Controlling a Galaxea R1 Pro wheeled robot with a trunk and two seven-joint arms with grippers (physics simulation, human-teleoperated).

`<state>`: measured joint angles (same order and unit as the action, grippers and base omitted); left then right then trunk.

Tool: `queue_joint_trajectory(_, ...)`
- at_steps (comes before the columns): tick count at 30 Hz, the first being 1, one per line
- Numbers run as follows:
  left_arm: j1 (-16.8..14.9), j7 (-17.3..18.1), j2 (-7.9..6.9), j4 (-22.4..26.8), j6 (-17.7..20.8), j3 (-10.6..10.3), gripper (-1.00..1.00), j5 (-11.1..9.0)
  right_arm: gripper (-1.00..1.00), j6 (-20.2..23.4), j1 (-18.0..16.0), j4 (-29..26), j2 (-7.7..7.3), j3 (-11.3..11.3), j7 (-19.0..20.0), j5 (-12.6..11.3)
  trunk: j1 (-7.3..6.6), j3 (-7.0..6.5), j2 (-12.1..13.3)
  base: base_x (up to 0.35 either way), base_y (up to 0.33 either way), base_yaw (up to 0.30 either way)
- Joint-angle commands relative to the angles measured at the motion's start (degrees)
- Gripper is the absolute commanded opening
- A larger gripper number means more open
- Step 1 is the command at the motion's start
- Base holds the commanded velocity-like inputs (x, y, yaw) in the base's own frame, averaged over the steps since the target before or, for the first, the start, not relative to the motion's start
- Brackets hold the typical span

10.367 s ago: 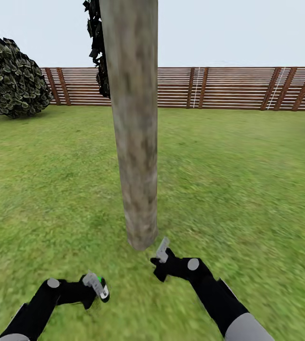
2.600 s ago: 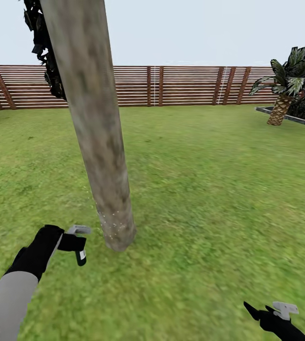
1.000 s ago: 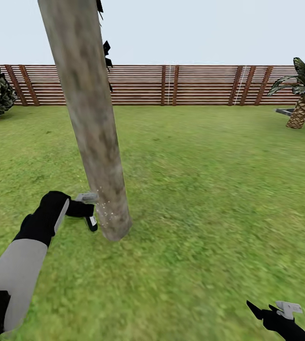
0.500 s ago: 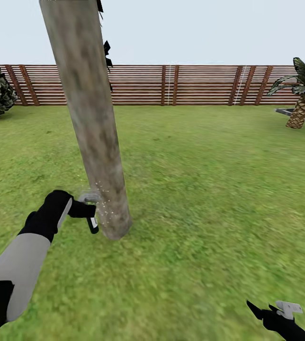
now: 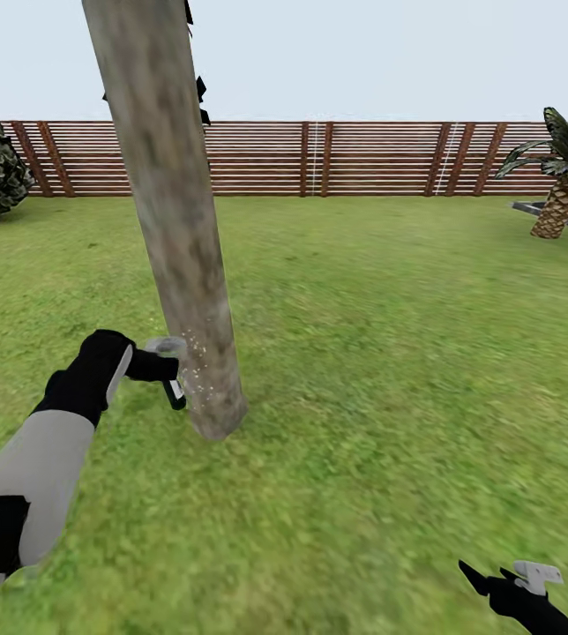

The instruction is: In the garden, pick up the pesticide atomizer on the floor and spray pesticide onto both trees until each tree trunk is fully covered.

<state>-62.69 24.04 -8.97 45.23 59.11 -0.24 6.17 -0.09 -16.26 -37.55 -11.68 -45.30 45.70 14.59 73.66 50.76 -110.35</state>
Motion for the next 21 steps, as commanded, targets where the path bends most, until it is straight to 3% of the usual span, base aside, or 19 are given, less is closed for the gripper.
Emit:
queue_joint_trajectory(1, -1.4, 0.0, 0.00, -0.1, 0.1, 0.0, -1.00, 0.0, 1.00, 0.0, 0.0, 0.0, -0.01, 0.0, 0.0, 0.0, 0.00, 0.01, 0.0, 0.000, 0.000, 0.000)
queue_joint_trajectory(5, -4.2, 0.0, -0.37, -0.1, 0.2, -0.1, -1.00, 0.0, 1.00, 0.0, 0.0, 0.1, 0.05, 0.0, 0.0, 0.0, 0.00, 0.01, 0.0, 0.000, 0.000, 0.000)
queue_joint_trajectory(9, -3.8, 0.0, -0.89, -0.1, 0.1, -0.3, -1.00, 0.2, 1.00, 0.0, 0.0, 0.1, 0.07, 0.0, 0.0, 0.1, 0.00, 0.01, 0.0, 0.000, 0.000, 0.000)
queue_joint_trajectory(11, -1.1, -0.1, -1.36, -0.1, -0.2, -0.3, -1.00, 0.4, 1.00, 0.0, 0.0, 0.2, 0.14, 0.1, 0.0, 0.1, 0.00, 0.01, 0.0, 0.000, 0.000, 0.000)
queue_joint_trajectory(16, 4.9, -0.4, -0.99, -0.1, -0.5, -0.3, -1.00, 0.6, 1.00, 0.0, 0.0, 0.2, 0.25, 0.2, 0.0, 0.1, 0.00, 0.01, 0.0, 0.000, 0.000, 0.000)
queue_joint_trajectory(21, 7.9, -0.3, -1.18, 0.1, -0.6, -0.2, -1.00, 0.7, 1.00, 0.0, 0.0, 0.2, 0.50, 0.2, 0.0, 0.1, 0.00, 0.01, 0.0, 0.000, 0.000, 0.001)
